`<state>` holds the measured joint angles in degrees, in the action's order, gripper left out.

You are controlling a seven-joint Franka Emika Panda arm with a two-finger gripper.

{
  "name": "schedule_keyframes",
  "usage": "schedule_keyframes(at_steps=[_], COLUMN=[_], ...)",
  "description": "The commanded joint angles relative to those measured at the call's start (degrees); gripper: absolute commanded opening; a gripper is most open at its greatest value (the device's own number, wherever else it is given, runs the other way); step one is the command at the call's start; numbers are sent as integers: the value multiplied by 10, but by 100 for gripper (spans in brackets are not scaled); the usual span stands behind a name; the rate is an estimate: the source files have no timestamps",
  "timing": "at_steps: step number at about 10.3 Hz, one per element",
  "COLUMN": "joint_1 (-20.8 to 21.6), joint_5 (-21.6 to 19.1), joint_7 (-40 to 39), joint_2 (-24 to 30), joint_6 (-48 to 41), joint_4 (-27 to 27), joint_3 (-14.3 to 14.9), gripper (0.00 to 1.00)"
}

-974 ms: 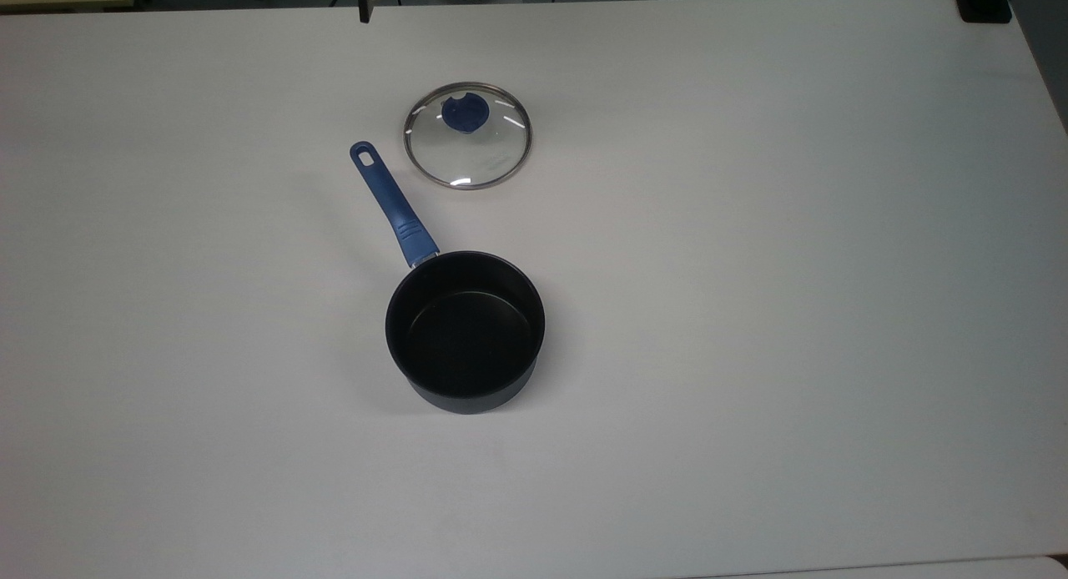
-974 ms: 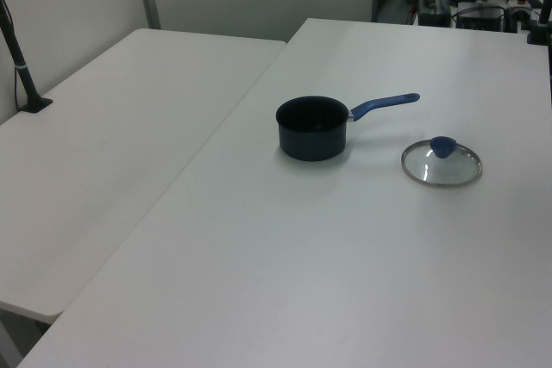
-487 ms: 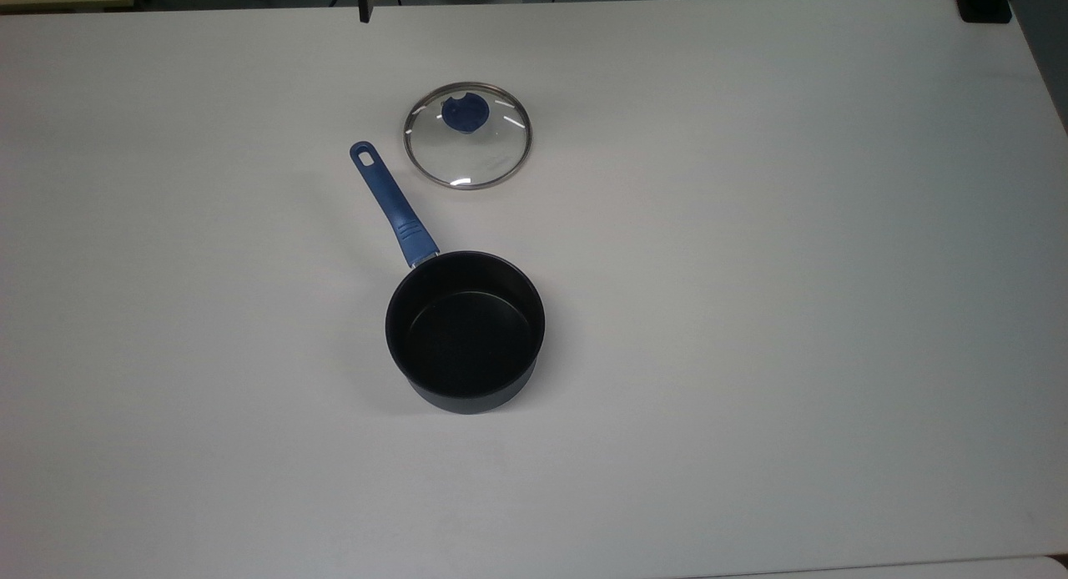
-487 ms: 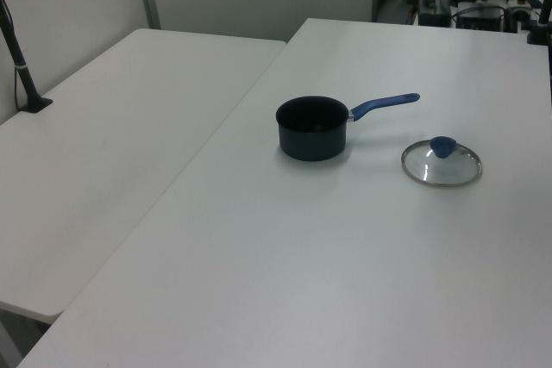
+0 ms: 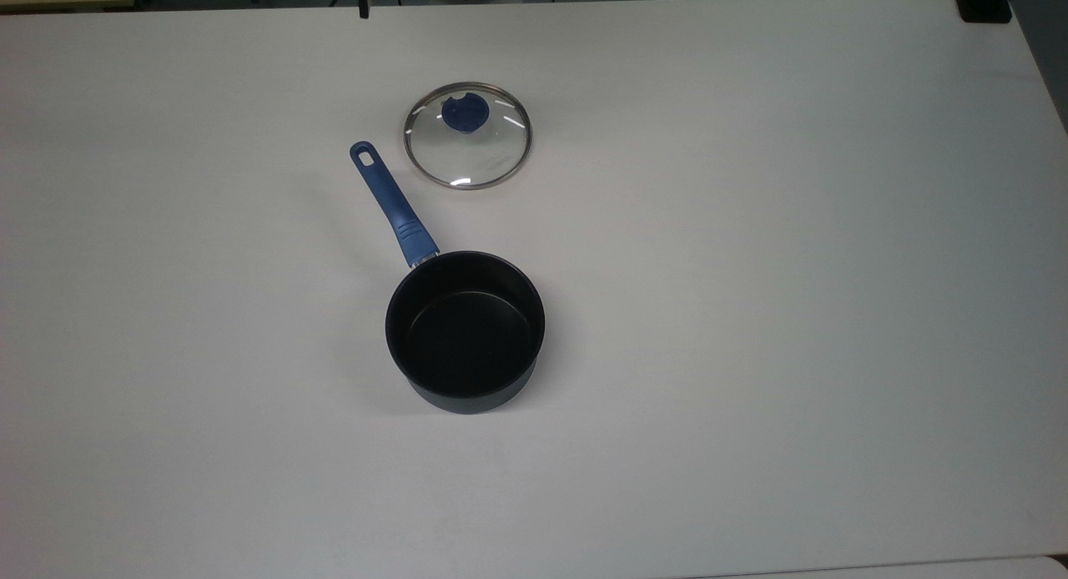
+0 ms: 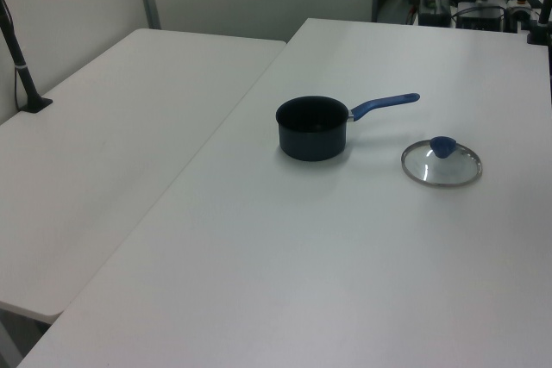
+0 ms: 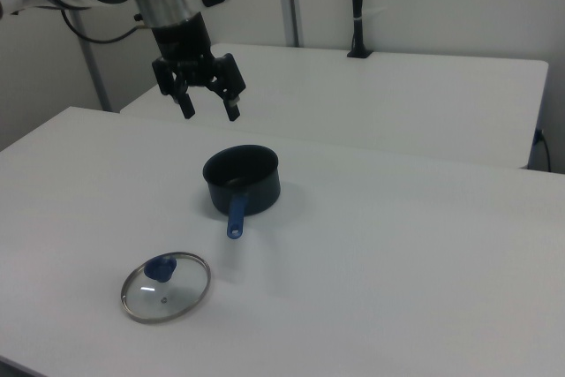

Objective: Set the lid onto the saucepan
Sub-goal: 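Move the gripper down toward the blue knob of the glass lid, then close the gripper on the blue knob of the glass lid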

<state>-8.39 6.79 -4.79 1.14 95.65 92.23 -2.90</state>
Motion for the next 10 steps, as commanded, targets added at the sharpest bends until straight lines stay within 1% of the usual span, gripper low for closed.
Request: schedule_keyframes(at_steps=[1,2,3,4,5,6,7,8,9,10], joint_1=[-11,-11,-11,-13,-14,-10,-11,-11,-10,-14], joint_5=[0,3,5,1,-8,-10,-11,-19,-34,-34], joint_7=[-291,-295,-286,-229,-150,-93,-53,-19,8,14], joint_2=[7,9,25,68,95,95,91,69,33,10], joint_6=[-20,-20,-14,25,54,86,132,175,202,211], joint_4=[40,61,112,194,263,308,351,375,376,376], joint_3=[11,11,11,10,2,-24,-60,-88,-104,-126], gripper=[100,100,100,100,99,97,97,97,97,98])
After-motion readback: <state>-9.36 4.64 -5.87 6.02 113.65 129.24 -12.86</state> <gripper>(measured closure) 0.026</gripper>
